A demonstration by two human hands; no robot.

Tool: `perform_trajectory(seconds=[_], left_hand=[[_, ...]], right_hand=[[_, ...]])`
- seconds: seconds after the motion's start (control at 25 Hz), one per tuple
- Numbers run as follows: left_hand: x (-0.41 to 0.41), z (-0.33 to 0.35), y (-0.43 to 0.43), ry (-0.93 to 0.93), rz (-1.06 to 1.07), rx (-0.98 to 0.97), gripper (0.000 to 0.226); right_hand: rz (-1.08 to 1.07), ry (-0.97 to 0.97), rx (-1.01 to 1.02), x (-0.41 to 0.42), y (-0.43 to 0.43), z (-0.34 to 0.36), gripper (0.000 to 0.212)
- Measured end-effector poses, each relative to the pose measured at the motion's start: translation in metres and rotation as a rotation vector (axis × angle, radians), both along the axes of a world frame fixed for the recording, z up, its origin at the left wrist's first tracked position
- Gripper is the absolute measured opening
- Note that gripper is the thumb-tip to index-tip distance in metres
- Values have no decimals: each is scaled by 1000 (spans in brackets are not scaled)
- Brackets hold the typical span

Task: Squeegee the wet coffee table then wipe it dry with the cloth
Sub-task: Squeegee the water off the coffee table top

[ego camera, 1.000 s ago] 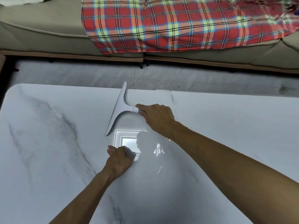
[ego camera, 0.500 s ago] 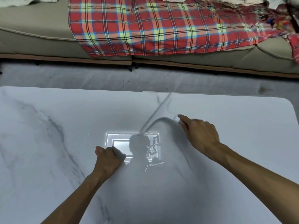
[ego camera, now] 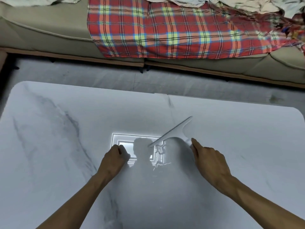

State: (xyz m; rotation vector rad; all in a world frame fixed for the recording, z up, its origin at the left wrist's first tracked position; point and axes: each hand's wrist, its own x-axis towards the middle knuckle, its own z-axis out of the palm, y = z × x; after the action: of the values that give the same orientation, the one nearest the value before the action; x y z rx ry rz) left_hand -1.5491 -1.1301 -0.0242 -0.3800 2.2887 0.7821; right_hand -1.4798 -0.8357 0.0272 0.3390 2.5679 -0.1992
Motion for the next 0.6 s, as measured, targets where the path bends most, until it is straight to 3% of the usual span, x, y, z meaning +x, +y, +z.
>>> perform_trajectory(seconds=[0.2, 0.32, 0.48, 0.6], left_hand=[[1, 16, -64, 175, 177, 36, 12], [11, 12, -121, 183, 241, 23, 25], [32, 8, -179, 162, 316, -48, 29], [44, 3, -199, 119, 320, -44, 22]], right_hand=[[-13, 161, -268, -121, -89, -9, 37], [-65, 146, -348, -172, -159, -30, 25], [118, 112, -307, -154, -239, -45, 47], [303, 34, -268, -99, -244, -43, 62]])
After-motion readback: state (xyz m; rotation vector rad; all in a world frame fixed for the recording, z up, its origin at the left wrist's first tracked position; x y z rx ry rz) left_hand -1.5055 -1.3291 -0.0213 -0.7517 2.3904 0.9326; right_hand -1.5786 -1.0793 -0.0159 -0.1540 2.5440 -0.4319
